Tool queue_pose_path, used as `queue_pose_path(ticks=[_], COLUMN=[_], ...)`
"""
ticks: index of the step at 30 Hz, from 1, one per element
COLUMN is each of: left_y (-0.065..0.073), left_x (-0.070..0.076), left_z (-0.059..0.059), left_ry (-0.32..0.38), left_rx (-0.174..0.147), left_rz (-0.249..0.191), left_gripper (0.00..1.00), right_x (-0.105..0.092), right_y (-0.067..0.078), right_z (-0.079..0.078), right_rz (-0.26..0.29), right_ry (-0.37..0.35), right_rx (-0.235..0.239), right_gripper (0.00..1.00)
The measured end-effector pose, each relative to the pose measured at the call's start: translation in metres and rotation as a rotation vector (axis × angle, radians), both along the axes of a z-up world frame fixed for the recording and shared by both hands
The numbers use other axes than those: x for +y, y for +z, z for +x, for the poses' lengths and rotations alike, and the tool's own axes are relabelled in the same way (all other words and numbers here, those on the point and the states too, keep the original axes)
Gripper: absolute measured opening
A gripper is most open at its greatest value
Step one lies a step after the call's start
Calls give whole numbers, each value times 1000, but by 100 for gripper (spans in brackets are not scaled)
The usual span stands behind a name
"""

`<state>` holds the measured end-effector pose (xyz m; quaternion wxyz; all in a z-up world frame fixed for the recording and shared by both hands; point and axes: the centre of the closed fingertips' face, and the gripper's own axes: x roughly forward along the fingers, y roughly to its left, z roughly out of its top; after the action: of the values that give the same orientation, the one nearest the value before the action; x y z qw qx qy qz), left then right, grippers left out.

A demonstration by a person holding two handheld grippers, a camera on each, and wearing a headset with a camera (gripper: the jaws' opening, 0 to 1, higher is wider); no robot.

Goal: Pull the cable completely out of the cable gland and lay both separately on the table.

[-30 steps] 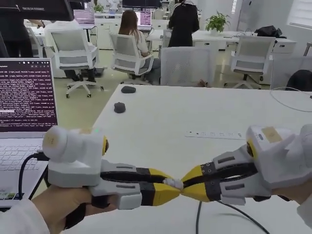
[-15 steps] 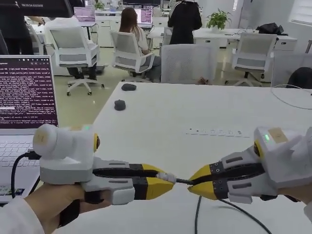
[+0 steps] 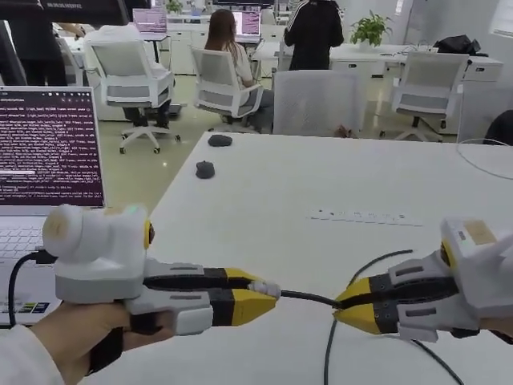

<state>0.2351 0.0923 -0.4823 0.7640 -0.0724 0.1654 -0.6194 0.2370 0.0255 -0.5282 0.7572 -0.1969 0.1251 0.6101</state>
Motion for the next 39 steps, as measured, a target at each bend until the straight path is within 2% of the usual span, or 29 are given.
queue_pose_path(ticks=[8,13,18,22,28,32,39], left_y=[-4,-7,-10,-13,-20,-23,-29], left_x=[8,14,15,15,16,17,18], left_z=[1,3,4,4,4,4,2], left_ry=[19,40,46,56,79,87,98], left_rx=[7,16,23,37,54,63,82], left_rz=[11,9,13,9,5,4,14], left_gripper=[16,16,16,16,16,16,16], right_x=[-13,-22,-28,-31,-32,-32,-28], right_y=[-27,-46,-76,-103,-143,-172,-206], right_z=[9,22,36,50,65,68,63], right_rz=[-4,-12,-51,-72,-118,-158,-212], right_ry=[-41,-100,-157,-214,-276,-306,-299], right_rx=[55,80,123,178,220,273,326], right_gripper=[5,4,4,4,4,4,5])
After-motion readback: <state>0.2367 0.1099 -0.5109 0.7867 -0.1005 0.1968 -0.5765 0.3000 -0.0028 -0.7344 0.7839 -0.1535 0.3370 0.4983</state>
